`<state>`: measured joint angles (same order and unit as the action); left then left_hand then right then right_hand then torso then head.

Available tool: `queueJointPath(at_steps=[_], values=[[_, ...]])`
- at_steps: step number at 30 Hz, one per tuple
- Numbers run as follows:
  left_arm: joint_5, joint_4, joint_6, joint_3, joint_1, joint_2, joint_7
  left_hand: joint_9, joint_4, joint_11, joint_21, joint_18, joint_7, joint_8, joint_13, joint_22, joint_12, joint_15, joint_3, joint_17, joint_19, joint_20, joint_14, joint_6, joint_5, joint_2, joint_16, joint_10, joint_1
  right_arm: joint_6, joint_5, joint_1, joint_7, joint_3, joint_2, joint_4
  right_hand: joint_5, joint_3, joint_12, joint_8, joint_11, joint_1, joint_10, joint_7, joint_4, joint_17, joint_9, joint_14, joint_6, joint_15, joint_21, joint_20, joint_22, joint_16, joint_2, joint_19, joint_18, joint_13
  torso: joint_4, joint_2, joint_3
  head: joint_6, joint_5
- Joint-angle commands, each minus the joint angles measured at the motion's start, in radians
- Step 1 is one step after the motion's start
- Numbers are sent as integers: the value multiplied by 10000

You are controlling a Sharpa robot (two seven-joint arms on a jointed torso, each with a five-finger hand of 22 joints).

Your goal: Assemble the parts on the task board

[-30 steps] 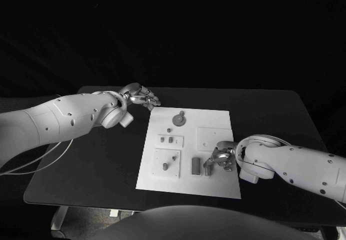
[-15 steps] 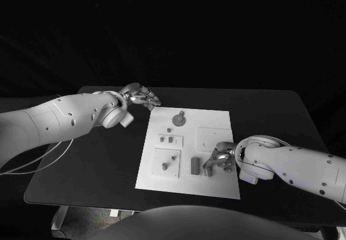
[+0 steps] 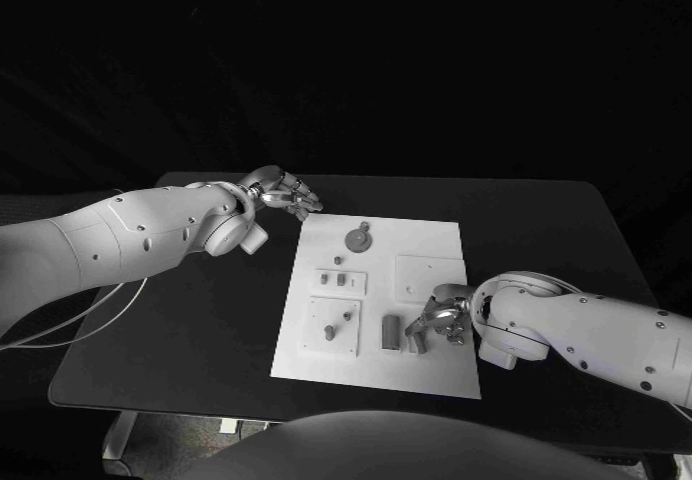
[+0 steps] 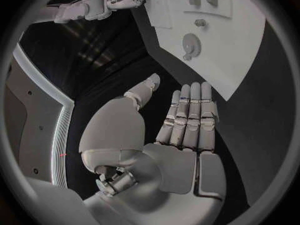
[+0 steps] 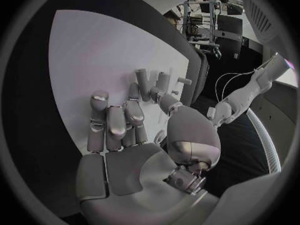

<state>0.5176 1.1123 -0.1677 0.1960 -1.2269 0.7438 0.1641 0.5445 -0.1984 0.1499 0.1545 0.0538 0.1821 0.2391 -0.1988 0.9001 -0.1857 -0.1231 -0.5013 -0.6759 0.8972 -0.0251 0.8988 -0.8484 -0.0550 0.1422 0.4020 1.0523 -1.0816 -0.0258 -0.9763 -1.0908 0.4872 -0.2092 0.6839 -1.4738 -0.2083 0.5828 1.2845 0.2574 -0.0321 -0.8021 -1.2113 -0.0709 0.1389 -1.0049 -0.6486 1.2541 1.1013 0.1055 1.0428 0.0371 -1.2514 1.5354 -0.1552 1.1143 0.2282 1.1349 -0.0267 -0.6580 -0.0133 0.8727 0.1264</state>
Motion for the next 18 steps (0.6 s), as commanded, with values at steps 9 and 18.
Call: queueJointPath(at_steps=[9, 18], values=[[14, 11, 85, -6, -11, -14, 55, -19, 63, -19, -40, 134, 4, 66, 14, 15, 36, -63, 12, -19, -50, -43, -37, -68, 50, -20, -42, 79, 56, -51, 182, 9, -154, 1, 57, -101, 55, -63, 70, -14, -37, 393, -32, -21, -288, -53, -23, 21, 6, 44, -37, 82, -24, -27, -3, -11, 336, 60, 2, -1, 6, -1, 22], [14, 12, 79, -6, -11, -11, 54, -20, 62, -20, -41, 135, 3, 68, 14, 18, 37, -62, 10, -22, -50, -43, -36, -70, 50, -23, -44, 81, 50, -74, 172, 8, -89, 1, 82, -107, 188, -201, 237, 64, -96, 256, -270, 37, 860, -180, -55, 117, 130, -17, 46, 85, -116, 14, 1655, -58, 336, 256, 1, -1, 3, -1, 26]])
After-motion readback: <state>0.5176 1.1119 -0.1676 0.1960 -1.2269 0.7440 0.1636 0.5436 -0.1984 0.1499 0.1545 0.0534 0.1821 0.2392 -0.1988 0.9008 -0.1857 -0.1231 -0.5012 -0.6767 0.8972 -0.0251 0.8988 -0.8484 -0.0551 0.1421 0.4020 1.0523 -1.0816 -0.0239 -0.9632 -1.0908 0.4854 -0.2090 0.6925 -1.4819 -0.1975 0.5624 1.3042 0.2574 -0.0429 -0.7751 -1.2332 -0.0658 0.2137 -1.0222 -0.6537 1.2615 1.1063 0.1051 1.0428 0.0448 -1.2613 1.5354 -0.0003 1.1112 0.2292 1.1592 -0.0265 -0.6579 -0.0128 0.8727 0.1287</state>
